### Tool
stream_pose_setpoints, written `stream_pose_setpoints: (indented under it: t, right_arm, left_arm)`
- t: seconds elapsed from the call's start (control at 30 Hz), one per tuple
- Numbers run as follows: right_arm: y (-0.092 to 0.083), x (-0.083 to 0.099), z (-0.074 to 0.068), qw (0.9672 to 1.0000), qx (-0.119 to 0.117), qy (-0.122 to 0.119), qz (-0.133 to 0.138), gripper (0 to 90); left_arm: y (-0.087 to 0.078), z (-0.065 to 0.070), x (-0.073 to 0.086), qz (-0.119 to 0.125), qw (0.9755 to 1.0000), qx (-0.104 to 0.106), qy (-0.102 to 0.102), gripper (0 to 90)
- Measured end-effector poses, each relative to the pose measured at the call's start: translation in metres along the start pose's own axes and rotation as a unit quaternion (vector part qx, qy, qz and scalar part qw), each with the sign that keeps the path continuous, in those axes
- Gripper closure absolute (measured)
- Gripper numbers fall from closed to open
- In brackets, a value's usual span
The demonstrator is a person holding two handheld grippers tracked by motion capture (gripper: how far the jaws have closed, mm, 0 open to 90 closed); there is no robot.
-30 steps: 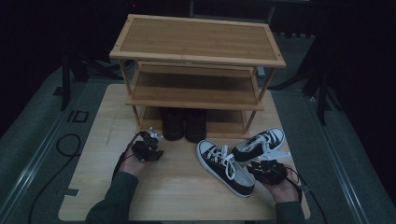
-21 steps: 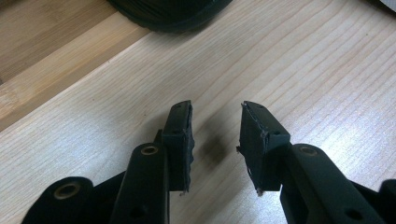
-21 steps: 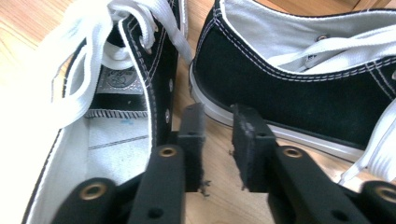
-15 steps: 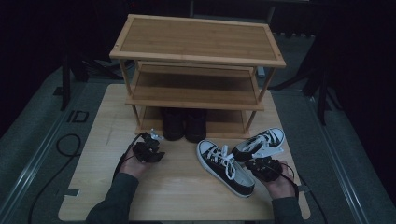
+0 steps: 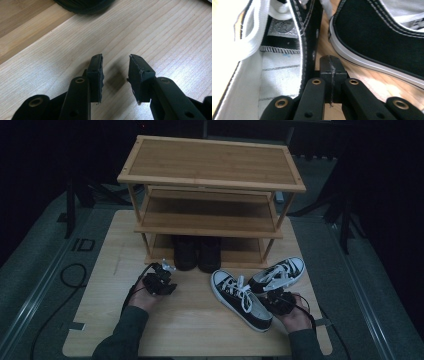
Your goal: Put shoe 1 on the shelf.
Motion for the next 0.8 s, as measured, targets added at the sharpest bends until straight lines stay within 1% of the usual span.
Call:
stream_pose_setpoints:
  t: [0.33,0.6,0.8]
  right_arm:
    - [0.002,0.004,-0.008,0.9996,-0.023,0.005,0.013,90.0]
    - [0.003,0.005,-0.017,0.9994,-0.030,0.001,0.016,90.0]
    - [0.004,0.006,-0.023,0.9991,-0.039,-0.003,0.015,90.0]
  left_arm:
    - [0.002,0.002,-0.001,0.001,1.0000,0.001,-0.001,64.4]
    - [0.003,0.003,-0.001,0.001,1.0000,0.002,0.000,64.4]
    - [0.004,0.003,0.000,0.001,1.0000,0.003,-0.001,64.4]
Point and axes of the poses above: each handheld gripper's, and its own axes: y roughly forward along the jaws, x roughly out of its underside, z roughly to its right, the point moved 3 cm from there along y, roughly forward along the jaws, and after that the axes turned 11 degrees about y, right-handed, at the moved point
